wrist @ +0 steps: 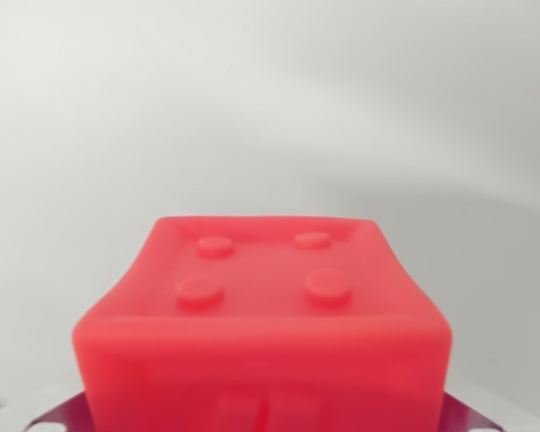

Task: Destack cube

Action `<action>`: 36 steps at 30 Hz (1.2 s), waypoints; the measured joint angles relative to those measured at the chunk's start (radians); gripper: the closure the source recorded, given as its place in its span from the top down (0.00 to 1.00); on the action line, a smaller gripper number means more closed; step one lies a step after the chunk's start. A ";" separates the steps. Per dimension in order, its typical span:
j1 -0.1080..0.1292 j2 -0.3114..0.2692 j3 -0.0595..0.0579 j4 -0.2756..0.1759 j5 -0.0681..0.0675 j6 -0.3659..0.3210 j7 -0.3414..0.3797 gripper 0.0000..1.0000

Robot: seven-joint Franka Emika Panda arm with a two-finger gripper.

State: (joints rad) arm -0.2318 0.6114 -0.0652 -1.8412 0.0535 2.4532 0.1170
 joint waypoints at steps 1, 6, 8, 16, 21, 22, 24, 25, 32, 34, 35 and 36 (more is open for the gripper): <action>-0.001 0.003 0.000 0.004 0.000 -0.002 -0.003 0.00; -0.007 0.029 0.001 0.041 0.000 -0.013 -0.032 0.00; -0.007 0.038 0.001 0.044 0.000 -0.009 -0.035 0.00; -0.008 0.093 0.003 0.055 0.000 0.029 -0.038 0.00; -0.008 0.119 0.005 0.062 0.001 0.049 -0.038 0.00; -0.009 0.124 0.006 0.064 0.001 0.053 -0.039 0.00; -0.009 0.132 0.006 0.066 0.001 0.059 -0.039 0.00; -0.010 0.137 0.007 0.068 0.002 0.062 -0.039 0.00; -0.013 0.163 0.010 0.077 0.002 0.079 -0.039 0.00; -0.013 0.169 0.010 0.080 0.002 0.082 -0.039 0.00; -0.013 0.172 0.011 0.081 0.002 0.083 -0.039 0.00; -0.014 0.175 0.011 0.083 0.002 0.084 -0.039 0.00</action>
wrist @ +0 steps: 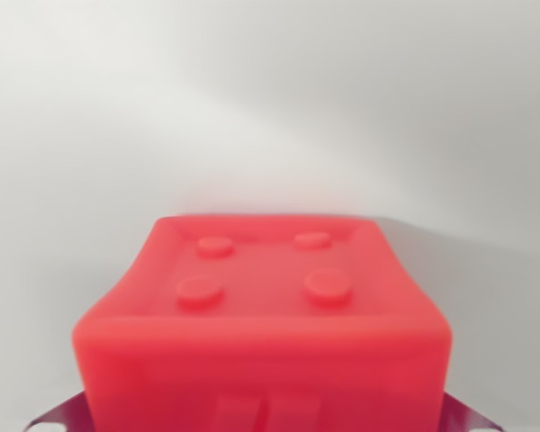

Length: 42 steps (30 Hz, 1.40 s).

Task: Destack cube

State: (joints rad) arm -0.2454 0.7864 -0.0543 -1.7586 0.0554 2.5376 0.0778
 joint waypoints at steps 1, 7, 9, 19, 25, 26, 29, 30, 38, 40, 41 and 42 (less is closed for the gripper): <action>0.000 0.002 0.000 0.001 0.000 0.001 0.000 0.00; -0.001 0.005 0.001 0.003 0.000 0.005 0.000 0.00; -0.001 0.006 0.001 0.003 0.000 0.005 0.000 1.00; -0.002 0.006 0.002 0.003 0.000 0.006 0.000 1.00; -0.002 0.009 0.002 0.003 0.000 0.007 0.000 1.00; -0.002 0.009 0.002 0.003 0.000 0.007 0.000 1.00; -0.002 0.009 0.002 0.003 0.000 0.007 0.000 1.00; -0.002 0.009 0.002 0.003 0.000 0.007 0.000 1.00; -0.002 0.009 0.002 0.004 0.000 0.008 0.000 1.00; -0.002 0.009 0.002 0.003 0.000 0.008 0.000 1.00; -0.002 0.009 0.002 0.003 0.000 0.008 0.000 1.00; -0.002 0.009 0.002 0.003 0.000 0.008 0.000 1.00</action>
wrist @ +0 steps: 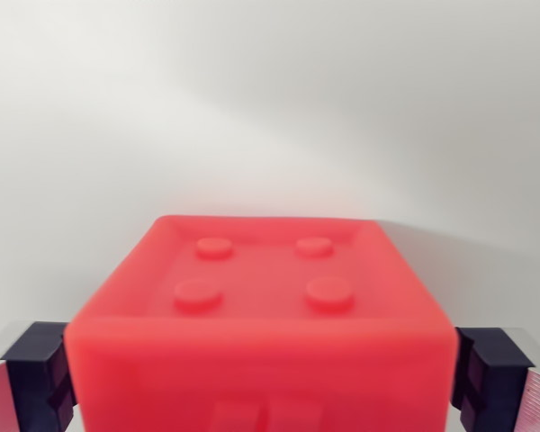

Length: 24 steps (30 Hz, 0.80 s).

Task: Destack cube

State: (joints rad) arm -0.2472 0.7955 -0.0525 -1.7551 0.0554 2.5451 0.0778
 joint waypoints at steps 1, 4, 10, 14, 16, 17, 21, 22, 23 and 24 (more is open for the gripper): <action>0.000 0.000 0.000 0.000 0.000 0.000 0.000 1.00; 0.000 -0.002 0.000 -0.001 0.000 -0.001 0.000 1.00; 0.000 -0.019 0.000 -0.005 0.000 -0.012 0.000 1.00; 0.000 -0.036 -0.001 -0.011 0.000 -0.022 0.000 1.00; 0.000 -0.047 -0.001 -0.016 0.000 -0.029 0.000 1.00; 0.000 -0.053 -0.001 -0.017 0.000 -0.033 0.000 1.00; 0.001 -0.079 -0.002 -0.025 -0.001 -0.050 0.000 1.00; 0.001 -0.086 -0.003 -0.027 -0.001 -0.055 0.000 1.00; 0.001 -0.089 -0.003 -0.028 -0.001 -0.057 0.000 1.00; 0.002 -0.096 -0.003 -0.029 -0.001 -0.063 0.000 1.00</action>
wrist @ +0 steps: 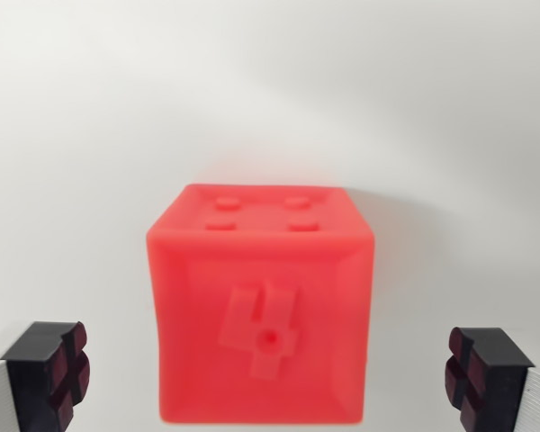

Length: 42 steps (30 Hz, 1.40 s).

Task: Destack cube

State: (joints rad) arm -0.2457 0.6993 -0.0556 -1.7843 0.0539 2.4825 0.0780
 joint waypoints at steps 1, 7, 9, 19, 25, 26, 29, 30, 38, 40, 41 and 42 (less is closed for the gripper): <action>0.000 -0.007 0.000 -0.001 0.000 -0.006 0.000 1.00; 0.002 -0.050 -0.003 -0.010 -0.001 -0.039 0.000 1.00; 0.003 -0.067 -0.004 -0.013 -0.001 -0.052 0.001 1.00; 0.007 -0.142 -0.009 -0.017 -0.005 -0.124 0.002 1.00; 0.009 -0.189 -0.012 -0.014 -0.007 -0.173 0.004 1.00; 0.009 -0.196 -0.012 -0.012 -0.008 -0.182 0.004 1.00; 0.010 -0.214 -0.014 -0.008 -0.009 -0.205 0.005 1.00; 0.010 -0.221 -0.014 -0.006 -0.009 -0.214 0.005 1.00; 0.010 -0.268 -0.015 0.016 -0.014 -0.282 0.007 1.00; 0.011 -0.277 -0.016 0.022 -0.014 -0.296 0.008 1.00; 0.011 -0.282 -0.016 0.026 -0.015 -0.305 0.008 1.00; 0.011 -0.287 -0.016 0.029 -0.015 -0.314 0.009 1.00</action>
State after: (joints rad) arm -0.2352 0.4121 -0.0714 -1.7548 0.0387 2.1689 0.0866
